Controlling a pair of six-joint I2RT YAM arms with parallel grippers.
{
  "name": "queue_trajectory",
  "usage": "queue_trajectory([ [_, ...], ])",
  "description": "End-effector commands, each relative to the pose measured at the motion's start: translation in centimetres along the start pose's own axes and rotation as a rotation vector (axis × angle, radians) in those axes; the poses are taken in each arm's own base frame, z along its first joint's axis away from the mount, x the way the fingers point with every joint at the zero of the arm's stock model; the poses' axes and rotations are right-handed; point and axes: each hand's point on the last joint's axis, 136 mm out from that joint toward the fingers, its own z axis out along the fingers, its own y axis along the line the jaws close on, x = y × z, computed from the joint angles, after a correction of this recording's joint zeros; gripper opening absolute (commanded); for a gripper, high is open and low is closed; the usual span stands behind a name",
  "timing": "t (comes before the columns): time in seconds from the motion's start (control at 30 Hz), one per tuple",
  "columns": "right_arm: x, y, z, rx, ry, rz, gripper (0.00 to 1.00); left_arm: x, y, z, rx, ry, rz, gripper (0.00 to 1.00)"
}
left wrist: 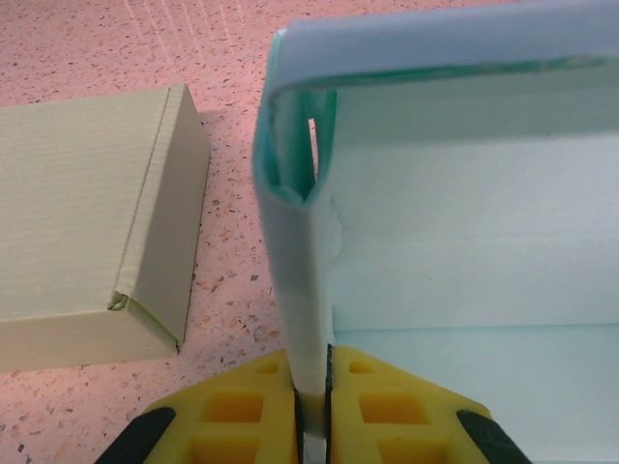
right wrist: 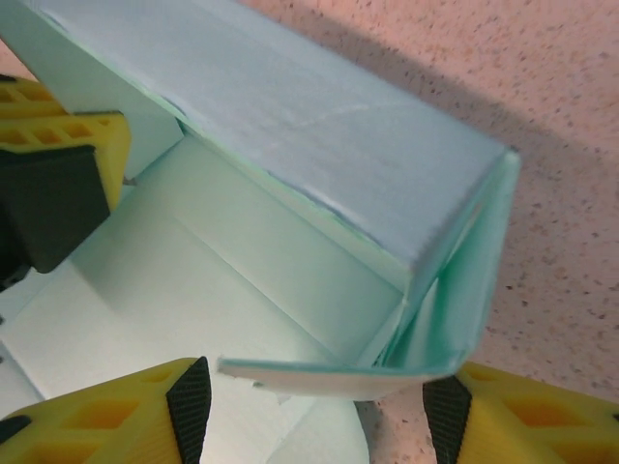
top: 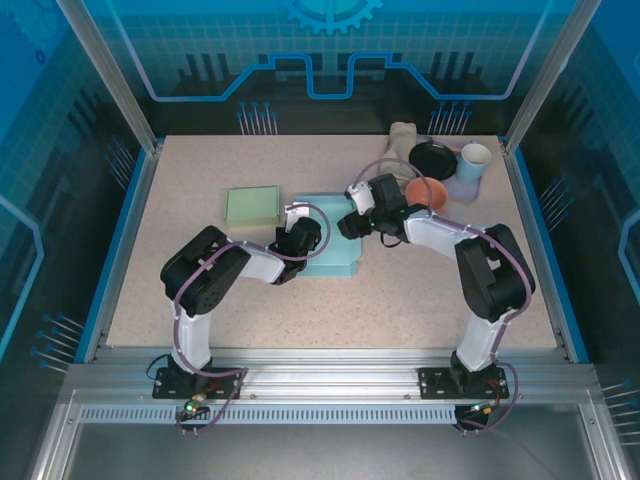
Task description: Fold the paper box
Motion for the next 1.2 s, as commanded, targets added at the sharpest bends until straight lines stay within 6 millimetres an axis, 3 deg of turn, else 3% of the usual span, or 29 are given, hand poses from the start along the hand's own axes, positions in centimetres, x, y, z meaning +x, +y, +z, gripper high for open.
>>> queue_trajectory([
  [0.0,-0.9,-0.3,-2.4,0.026,-0.027,0.010,0.62,1.4,-0.3,0.2,0.009,0.049,0.061,0.13],
  [0.37,-0.1,-4.1,-5.3,0.107,-0.076,0.170,0.62,1.4,-0.4,0.2,0.013,0.052,0.065,0.13],
  [0.57,1.7,-6.5,-4.0,0.132,-0.028,0.253,0.62,1.4,-0.4,0.2,0.013,0.052,0.064,0.13],
  [0.77,1.0,-4.7,-1.9,-0.011,-0.058,0.225,0.62,1.4,-0.4,0.2,0.013,0.052,0.064,0.13],
  [1.17,-0.1,-3.3,-0.3,-0.112,-0.069,0.178,0.59,1.4,-0.3,0.2,0.014,0.047,0.059,0.13],
])
